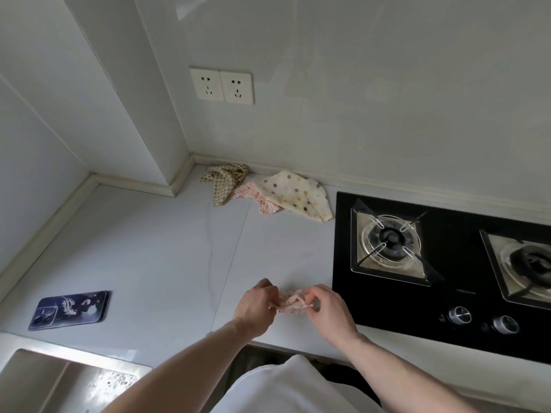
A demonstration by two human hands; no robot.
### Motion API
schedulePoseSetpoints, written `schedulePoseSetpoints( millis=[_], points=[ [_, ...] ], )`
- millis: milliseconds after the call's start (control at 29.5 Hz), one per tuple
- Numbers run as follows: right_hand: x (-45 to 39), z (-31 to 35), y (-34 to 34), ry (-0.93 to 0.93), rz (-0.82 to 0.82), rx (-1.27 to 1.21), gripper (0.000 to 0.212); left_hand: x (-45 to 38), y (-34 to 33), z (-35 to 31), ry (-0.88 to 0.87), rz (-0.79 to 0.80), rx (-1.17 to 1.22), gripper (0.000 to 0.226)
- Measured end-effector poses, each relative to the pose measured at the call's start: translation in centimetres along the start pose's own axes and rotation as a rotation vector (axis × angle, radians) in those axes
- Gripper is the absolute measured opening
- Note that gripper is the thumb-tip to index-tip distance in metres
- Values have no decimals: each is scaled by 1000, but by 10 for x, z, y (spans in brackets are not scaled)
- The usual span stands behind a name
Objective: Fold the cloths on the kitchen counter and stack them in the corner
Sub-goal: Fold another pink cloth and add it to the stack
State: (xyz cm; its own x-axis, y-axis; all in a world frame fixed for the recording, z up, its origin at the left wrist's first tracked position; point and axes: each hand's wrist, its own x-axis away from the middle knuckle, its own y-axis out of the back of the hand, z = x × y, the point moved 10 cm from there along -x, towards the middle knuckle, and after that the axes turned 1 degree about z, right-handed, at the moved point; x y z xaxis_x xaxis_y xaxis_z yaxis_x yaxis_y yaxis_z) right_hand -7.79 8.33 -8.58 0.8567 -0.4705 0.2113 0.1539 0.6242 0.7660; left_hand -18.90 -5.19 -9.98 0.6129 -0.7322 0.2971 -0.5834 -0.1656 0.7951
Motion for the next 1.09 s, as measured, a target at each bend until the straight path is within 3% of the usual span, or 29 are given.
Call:
schedulePoseSetpoints(
  millis=[271,475,577,713,882,984,1086],
  points=[
    [-1,-10,-11,13,112,188,9,-3,-16,-2,-23,21,-125,29],
    [-5,-16,-20,9,173,324,38,-2,-33,10,15,116,-196,36],
    [-2,-24,-29,-32,236,306,54,-3,-37,12,36,124,-188,32],
    [0,-27,-33,-73,273,273,60,-14,-18,-4,14,17,-129,18],
    [2,-26,-31,-110,285,200,58,-30,-29,-5,94,133,-105,49],
    [6,-25,-19,-135,253,124,48,-29,-36,2,129,164,-199,36],
    [14,-31,-7,-173,260,12,47,-21,-35,2,156,126,-77,24]
  ],
)
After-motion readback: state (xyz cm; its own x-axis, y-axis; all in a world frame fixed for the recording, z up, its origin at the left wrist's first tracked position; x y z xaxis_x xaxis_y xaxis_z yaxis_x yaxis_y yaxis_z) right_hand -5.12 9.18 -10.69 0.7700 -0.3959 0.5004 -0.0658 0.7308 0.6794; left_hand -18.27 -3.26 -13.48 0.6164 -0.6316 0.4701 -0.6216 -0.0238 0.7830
